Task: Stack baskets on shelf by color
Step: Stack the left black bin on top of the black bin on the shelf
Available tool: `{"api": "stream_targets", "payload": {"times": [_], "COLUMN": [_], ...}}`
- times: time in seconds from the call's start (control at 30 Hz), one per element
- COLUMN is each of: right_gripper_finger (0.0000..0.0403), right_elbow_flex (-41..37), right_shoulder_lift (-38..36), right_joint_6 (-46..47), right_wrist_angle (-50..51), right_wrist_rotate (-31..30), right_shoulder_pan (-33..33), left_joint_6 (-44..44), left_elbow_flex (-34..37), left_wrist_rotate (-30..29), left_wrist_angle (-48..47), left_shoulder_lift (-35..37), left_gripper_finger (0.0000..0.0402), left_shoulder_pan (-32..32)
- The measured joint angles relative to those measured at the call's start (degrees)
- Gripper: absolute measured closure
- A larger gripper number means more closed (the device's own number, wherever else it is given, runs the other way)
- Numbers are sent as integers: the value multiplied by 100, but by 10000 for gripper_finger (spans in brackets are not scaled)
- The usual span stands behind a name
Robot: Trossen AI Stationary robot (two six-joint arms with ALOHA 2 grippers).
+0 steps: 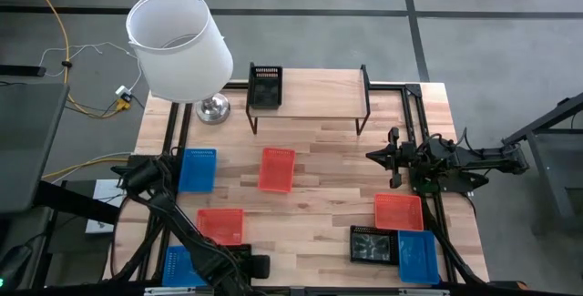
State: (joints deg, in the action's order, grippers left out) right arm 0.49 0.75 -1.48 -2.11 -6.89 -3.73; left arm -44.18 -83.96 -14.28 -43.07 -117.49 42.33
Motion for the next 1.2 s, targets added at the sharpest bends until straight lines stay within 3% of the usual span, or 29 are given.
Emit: {"api": "stream_targets", "payload": {"times": [0.27, 0.33, 0.7, 0.97, 1.2], "right_gripper_finger": [402, 402, 402, 402, 402], "right_elbow_flex": [-2, 0, -2, -1, -2], "right_shoulder_lift": [0, 0, 0, 0, 0], "right_joint_6": [0, 0, 0, 0, 0], "right_wrist_angle": [0, 0, 0, 0, 1], "right_wrist_rotate": [1, 1, 0, 0, 0], "right_shoulder_pan": [1, -1, 0, 1, -1], "left_joint_6": [395, 599, 636, 587, 1039], "left_elbow_flex": [-2, -4, -389, -1335, -1475], "left_wrist_rotate": [-53, -70, -419, -1646, -3068], "left_wrist_angle": [2, -2, -224, -586, -354], "left_shoulder_lift": [6, 11, 162, 606, 1664], "left_gripper_finger": [371, 392, 400, 401, 401], "left_shoulder_pan": [-61, -109, -344, -624, -1367]}}
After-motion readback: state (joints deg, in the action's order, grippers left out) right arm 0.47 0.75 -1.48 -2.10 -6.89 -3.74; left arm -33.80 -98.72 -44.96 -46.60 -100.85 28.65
